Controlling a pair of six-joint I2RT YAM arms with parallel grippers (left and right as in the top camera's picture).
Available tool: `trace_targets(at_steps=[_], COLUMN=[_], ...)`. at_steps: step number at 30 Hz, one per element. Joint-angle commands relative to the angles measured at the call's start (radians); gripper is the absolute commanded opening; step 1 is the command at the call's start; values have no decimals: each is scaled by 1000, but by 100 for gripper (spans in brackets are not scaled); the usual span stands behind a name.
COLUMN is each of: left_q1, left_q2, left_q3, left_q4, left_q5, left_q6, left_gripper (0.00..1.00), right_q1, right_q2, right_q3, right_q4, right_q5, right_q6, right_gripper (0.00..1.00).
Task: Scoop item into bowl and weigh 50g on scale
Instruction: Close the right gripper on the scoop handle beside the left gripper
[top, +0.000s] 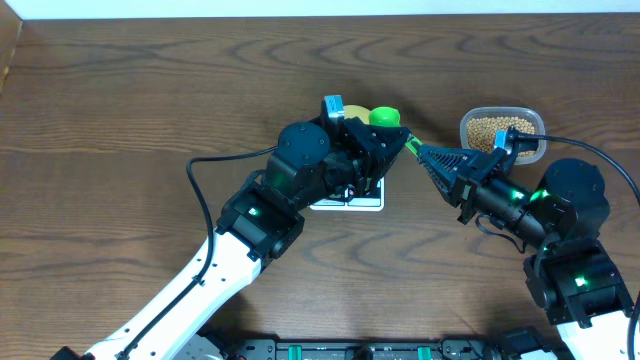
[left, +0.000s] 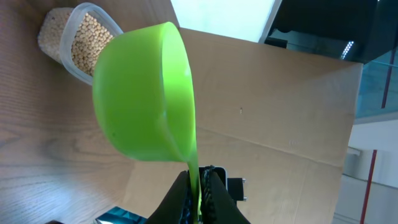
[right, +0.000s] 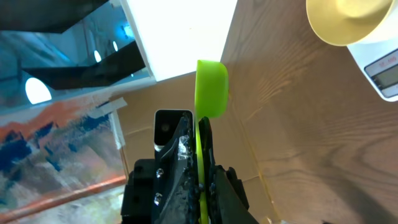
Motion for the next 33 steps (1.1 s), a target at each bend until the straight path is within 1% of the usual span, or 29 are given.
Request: trace_targets(at_steps=[1, 6, 7, 8, 12, 13, 15, 16, 17, 19, 21, 23, 26, 33], left_q1=[0, 0, 0, 0, 0, 0, 0, 0, 0, 0, 0, 0, 0, -1], left_q2=[6, 6, 6, 6, 6, 6, 6, 6, 6, 6, 6, 6, 6, 6], left_q3=[18, 18, 18, 18, 18, 18, 18, 18, 18, 18, 18, 18, 18, 18], left_q4=[5, 5, 5, 5, 5, 5, 5, 5, 5, 6, 5, 5, 6, 6], left_q5=[-28, -29, -29, -30, -36, -36, -36, -40, -43, -43, -43, -43, -43, -19], left_q6=[10, 11, 15, 15, 14, 15, 27, 29, 30, 50, 64, 63, 64, 75], left_gripper=[7, 7, 7, 7, 7, 7, 7, 7, 7, 7, 7, 7, 7, 7], right_q1=[3, 3, 3, 3, 3, 3, 3, 3, 3, 3, 3, 3, 3, 3], right_q2=[-5, -5, -5, -5, -5, -5, -5, -5, -5, -5, -5, -5, -5, -3], right_q3=[19, 19, 19, 19, 19, 19, 19, 19, 19, 19, 19, 19, 19, 19], right_q4=[0, 0, 0, 0, 0, 0, 0, 0, 0, 0, 0, 0, 0, 1], right_q5=[-19, -19, -19, -19, -19, -19, -19, -19, -19, -18, -12, -3, 10, 40], right_q6=[-51, -53, -59, -67, -100, -107, -113, -113, -113, -113, -121, -129, -135, -134], right_gripper=[1, 2, 4, 10, 16, 16, 11, 10, 13, 27, 26, 31, 32, 38])
